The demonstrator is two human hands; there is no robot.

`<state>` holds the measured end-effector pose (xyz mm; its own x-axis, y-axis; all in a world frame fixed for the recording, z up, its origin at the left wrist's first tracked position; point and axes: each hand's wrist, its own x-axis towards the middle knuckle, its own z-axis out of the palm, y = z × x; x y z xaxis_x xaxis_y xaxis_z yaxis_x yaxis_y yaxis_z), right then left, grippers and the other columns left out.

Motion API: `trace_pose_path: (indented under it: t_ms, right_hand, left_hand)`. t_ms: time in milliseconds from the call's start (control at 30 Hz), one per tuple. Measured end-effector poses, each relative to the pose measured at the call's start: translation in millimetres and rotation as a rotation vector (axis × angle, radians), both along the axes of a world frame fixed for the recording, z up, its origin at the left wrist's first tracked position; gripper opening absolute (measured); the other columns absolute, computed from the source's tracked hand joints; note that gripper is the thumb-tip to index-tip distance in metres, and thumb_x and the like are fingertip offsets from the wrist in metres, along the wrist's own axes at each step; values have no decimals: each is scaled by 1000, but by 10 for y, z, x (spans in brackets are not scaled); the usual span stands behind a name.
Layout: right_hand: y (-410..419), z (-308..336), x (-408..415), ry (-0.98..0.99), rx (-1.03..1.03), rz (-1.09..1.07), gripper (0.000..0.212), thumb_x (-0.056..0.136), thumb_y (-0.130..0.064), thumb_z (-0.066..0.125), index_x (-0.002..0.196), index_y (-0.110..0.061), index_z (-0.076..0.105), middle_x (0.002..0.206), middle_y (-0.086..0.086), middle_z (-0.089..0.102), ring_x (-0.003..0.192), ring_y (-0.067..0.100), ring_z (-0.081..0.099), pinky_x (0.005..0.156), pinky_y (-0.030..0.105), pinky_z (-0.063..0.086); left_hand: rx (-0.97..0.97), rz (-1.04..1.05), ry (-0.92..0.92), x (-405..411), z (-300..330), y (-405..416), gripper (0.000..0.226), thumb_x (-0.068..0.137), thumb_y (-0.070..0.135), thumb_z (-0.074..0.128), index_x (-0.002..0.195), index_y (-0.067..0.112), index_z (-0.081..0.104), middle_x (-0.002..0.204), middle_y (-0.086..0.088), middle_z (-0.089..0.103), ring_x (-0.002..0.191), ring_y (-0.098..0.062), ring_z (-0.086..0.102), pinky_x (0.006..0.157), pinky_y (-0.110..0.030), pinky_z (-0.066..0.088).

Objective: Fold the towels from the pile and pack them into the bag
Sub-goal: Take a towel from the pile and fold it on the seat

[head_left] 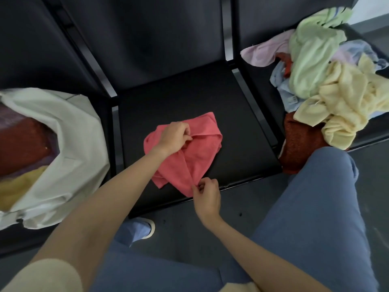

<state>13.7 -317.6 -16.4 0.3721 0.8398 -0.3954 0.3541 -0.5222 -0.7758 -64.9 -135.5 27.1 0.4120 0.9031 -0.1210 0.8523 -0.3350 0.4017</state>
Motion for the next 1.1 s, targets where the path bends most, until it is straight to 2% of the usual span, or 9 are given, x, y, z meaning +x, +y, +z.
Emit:
trace_pose_path:
  t_ms: [133,267,400,567,667,733,867,1000,1100]
  right_hand:
    - [32,115,246,8,132,113,6,90,-11,62,88,-10,57,87,-2,56,64,7,52,64,25,47]
    - [219,299,625,-71,249,221,13,84,-7,67,81,-12,56,71,-5,57,59,3,49,57,13,41]
    - [490,473,1055,-361,330,457,6,89,-7,59,92,-4,64,90,9,59,75,28,61,70,40,50]
    - [876,848,1362,-693,405,641,20,93,-3,52,110,-6,62,106,9,51,79,32,62,64,36,47]
    - [1183,1306,1440,-773,522,590,22,92,-2,50,111,-4,60,109,12,50,80,32,61,60,35,43]
    - [1364,1596,1501,-812,597,510,22,93,-5,50,113,-4,59,111,13,50,81,33,60,59,32,38]
    - [1649,2061,1590,-788,715,340,20,96,-9,44,104,-2,61,105,14,51,79,35,57,60,31,36]
    - [1787,2405,1587,-696,828,227,27,98,-9,39,100,5,63,100,20,53,77,39,56,71,40,45]
    - [1788,2577,1630,-638,847,216,26,98,-5,42,104,4,65,102,21,54,86,39,56,76,33,41]
  left_hand:
    - [217,111,15,-250,271,95,4,88,12,62,89,9,63,86,-11,69,81,-31,65,74,-42,52]
    - [379,273,-20,-646,607,140,7,87,6,59,88,3,65,82,-15,70,78,-33,66,74,-43,53]
    - [465,435,-39,-1080,906,51,5,85,4,59,82,2,63,79,-15,66,75,-31,61,68,-39,45]
    - [431,676,-147,-1326,1118,-117,5,76,6,61,80,7,64,80,-9,67,79,-26,60,73,-37,48]
    - [328,920,-338,-1299,1343,-136,10,73,11,63,80,8,69,79,-5,68,80,-22,62,70,-30,44]
    - [256,977,-442,-1259,1530,-115,7,75,13,63,72,8,67,72,-7,65,77,-26,64,66,-34,49]
    - [142,1003,-711,-1116,1940,-84,10,81,5,60,73,3,65,65,-12,65,61,-24,68,60,-34,59]
    - [239,1009,-993,-981,2405,1,13,81,2,56,70,4,61,57,-12,64,51,-24,67,52,-32,56]
    - [234,986,-1075,-976,2610,25,14,78,-5,54,68,3,58,55,-12,62,50,-23,66,54,-30,55]
